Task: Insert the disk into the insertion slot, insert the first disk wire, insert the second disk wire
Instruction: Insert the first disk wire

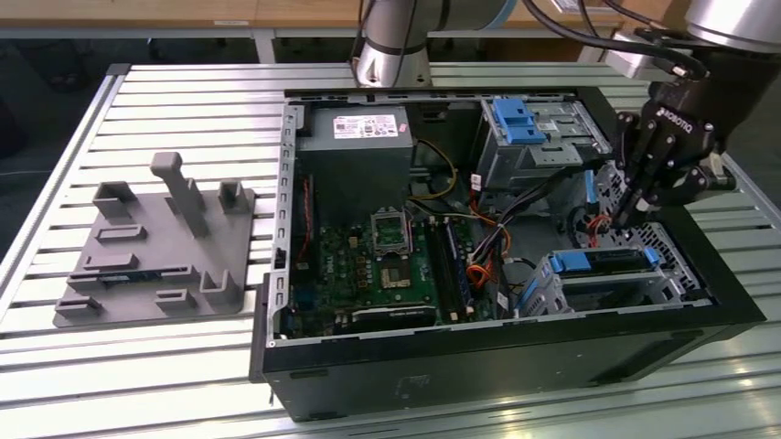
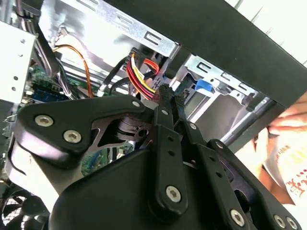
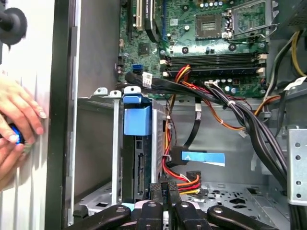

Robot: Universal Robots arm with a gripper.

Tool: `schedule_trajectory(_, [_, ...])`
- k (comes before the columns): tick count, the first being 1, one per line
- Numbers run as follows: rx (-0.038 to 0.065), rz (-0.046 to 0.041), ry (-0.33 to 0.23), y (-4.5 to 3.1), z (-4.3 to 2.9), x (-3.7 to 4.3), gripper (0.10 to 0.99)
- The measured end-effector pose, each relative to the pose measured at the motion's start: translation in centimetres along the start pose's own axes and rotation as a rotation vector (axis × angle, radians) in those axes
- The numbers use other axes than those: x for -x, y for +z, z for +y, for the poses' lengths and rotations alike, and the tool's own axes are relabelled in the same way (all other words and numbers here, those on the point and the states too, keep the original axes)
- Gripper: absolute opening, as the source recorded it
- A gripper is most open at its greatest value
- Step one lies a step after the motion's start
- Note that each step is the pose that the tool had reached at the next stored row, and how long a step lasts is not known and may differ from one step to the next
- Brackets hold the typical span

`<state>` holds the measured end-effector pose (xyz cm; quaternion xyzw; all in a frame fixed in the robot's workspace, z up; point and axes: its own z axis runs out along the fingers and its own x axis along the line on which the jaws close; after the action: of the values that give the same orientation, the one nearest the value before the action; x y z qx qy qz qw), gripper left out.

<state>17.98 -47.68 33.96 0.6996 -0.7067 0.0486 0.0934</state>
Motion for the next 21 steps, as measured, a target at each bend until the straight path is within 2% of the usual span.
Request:
schedule_trajectory(5, [0.000, -0.0588, -0.004, 0.13, -0.01, -0.62, 0.169])
schedule_trajectory(9, [0.000, -0.0852, -0.005, 0.24, 0.10, -1.25, 0.169])
schedule_trajectory(12, [-0.002, -0.1129, -0.007, 0.32, 0.24, -1.57, 0.169])
schedule_trajectory(14, [-0.005, -0.1270, -0.007, 0.33, 0.30, -1.78, 0.169])
schedule_trajectory(17, [-0.012, -0.1425, -0.007, 0.23, 0.37, -2.30, 0.169])
schedule_trajectory(21, [-0.015, -0.1635, -0.008, 0.15, 0.51, -2.83, 0.169])
